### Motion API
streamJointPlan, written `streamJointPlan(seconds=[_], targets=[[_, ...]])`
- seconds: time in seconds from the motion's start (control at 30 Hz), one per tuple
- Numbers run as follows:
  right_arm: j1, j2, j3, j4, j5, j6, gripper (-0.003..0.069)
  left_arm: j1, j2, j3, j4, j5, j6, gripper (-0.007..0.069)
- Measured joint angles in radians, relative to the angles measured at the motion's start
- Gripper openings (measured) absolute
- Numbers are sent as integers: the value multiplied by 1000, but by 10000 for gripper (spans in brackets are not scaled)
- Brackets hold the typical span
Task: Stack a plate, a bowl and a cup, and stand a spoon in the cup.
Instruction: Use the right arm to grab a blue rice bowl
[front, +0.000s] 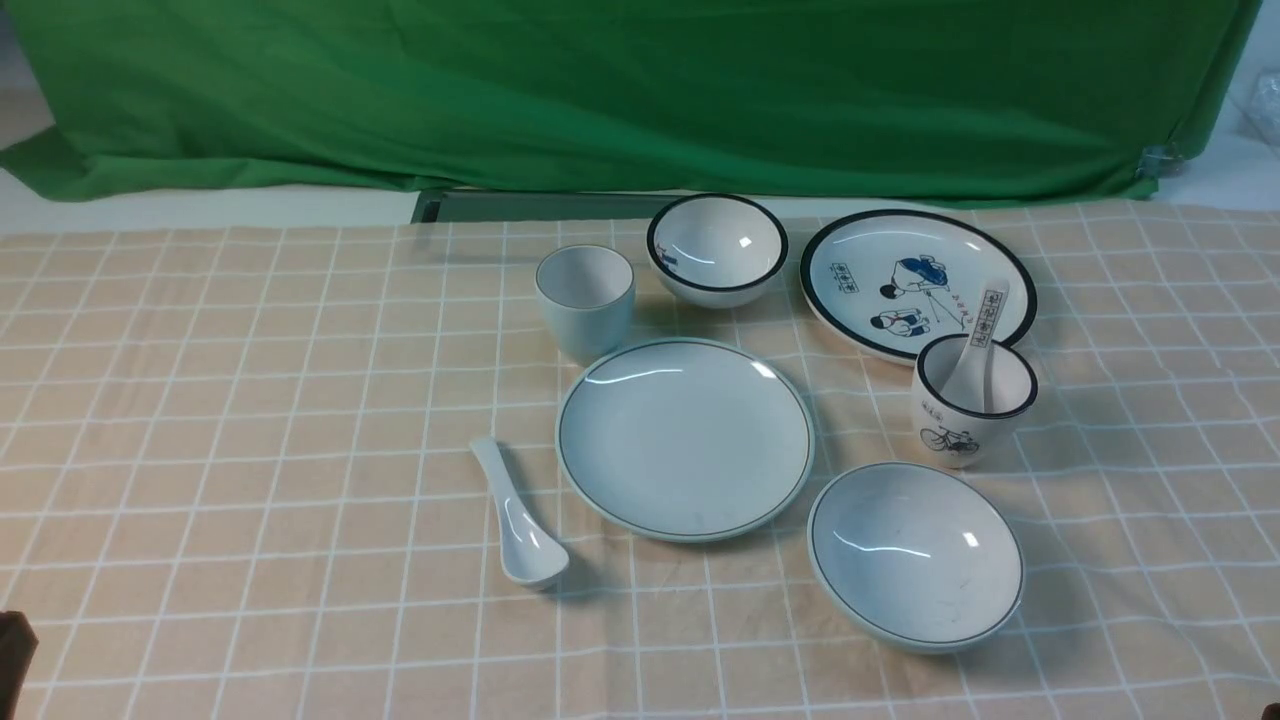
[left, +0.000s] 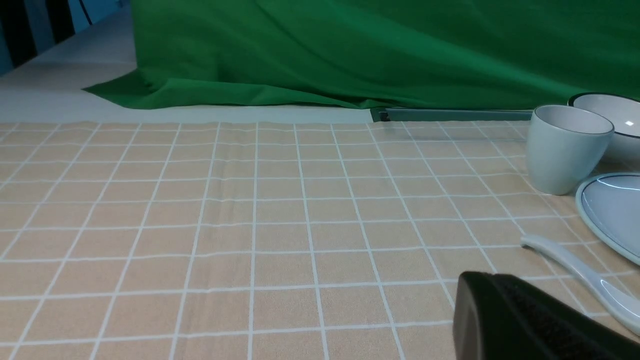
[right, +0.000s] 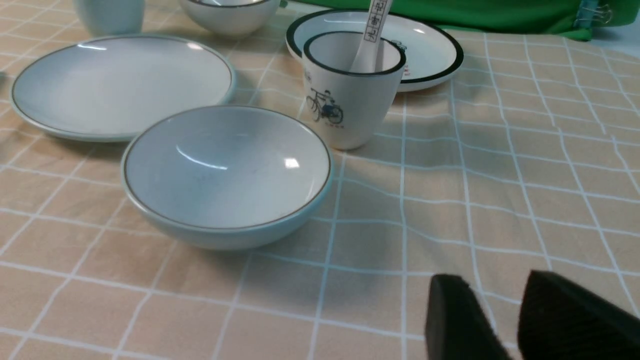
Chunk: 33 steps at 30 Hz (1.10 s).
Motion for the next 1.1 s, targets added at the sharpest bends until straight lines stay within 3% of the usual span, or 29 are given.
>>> streamJointPlan(seconds=[0.23, 0.33, 0.47, 0.6, 0.67, 0.77, 0.83, 0.93, 1.1], targets=[[0, 0, 0, 0, 0, 0, 238, 0, 0, 0, -9, -11, -6, 3], [0, 0, 0, 0, 0, 0, 238, 0, 0, 0, -120, -65, -69, 3], [0, 0, 0, 0, 0, 0, 238, 0, 0, 0, -370, -191, -206, 3], [0, 0, 0, 0, 0, 0, 238, 0, -1, 0, -446, -276, -259, 3], [0, 0, 0, 0, 0, 0, 238, 0, -1, -54, -448, -215, -272, 3], [0, 0, 0, 0, 0, 0, 238, 0, 13, -148, -413, -107, -231, 3], [0, 0, 0, 0, 0, 0, 238, 0, 112, -288, -358, 63, -113, 3], [0, 0, 0, 0, 0, 0, 238, 0, 235, -381, -338, 185, -29, 3], [0, 0, 0, 0, -2, 0, 238, -46, 632, -544, -444, 438, 286, 3]])
